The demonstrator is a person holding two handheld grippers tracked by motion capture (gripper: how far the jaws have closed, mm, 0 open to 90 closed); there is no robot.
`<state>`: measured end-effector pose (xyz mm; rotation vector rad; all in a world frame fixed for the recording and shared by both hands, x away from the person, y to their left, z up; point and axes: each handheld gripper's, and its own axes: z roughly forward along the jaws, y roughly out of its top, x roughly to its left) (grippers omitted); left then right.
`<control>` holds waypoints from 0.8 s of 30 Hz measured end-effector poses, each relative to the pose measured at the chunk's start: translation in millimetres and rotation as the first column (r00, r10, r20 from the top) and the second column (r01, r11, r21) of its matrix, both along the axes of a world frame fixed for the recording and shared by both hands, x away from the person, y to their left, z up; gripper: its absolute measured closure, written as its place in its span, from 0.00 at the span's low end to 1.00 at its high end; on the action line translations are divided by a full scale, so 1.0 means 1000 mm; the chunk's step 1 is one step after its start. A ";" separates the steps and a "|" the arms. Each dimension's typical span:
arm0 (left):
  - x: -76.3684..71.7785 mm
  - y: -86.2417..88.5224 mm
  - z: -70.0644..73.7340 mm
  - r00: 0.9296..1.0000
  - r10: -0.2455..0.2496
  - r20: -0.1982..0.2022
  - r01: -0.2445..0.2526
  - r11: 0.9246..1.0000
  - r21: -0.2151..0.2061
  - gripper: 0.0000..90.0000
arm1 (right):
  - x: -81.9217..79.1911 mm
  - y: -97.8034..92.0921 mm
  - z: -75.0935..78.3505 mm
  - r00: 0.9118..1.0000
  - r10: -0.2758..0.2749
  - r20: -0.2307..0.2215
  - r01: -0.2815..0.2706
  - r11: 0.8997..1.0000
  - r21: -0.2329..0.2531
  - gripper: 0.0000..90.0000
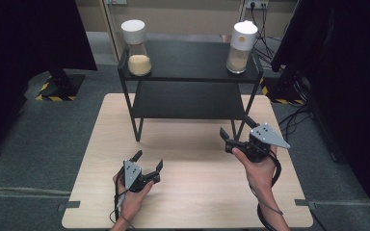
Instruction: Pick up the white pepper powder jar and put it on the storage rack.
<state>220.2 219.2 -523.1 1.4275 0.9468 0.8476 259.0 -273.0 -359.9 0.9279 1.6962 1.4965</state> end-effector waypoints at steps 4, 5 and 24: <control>0.000 0.000 0.000 1.000 0.000 0.000 0.000 1.000 0.001 0.14 | -0.003 -0.002 -0.008 1.000 -0.002 -0.010 0.002 1.000 0.004 0.08; 0.000 0.000 0.000 1.000 0.000 0.000 0.000 1.000 0.000 0.14 | -0.004 -0.002 -0.010 1.000 -0.001 -0.012 0.001 1.000 0.004 0.08; 0.000 0.000 0.000 1.000 0.001 0.002 -0.001 1.000 -0.001 0.14 | -0.017 -0.009 -0.046 0.998 0.002 -0.057 -0.002 1.000 0.006 0.08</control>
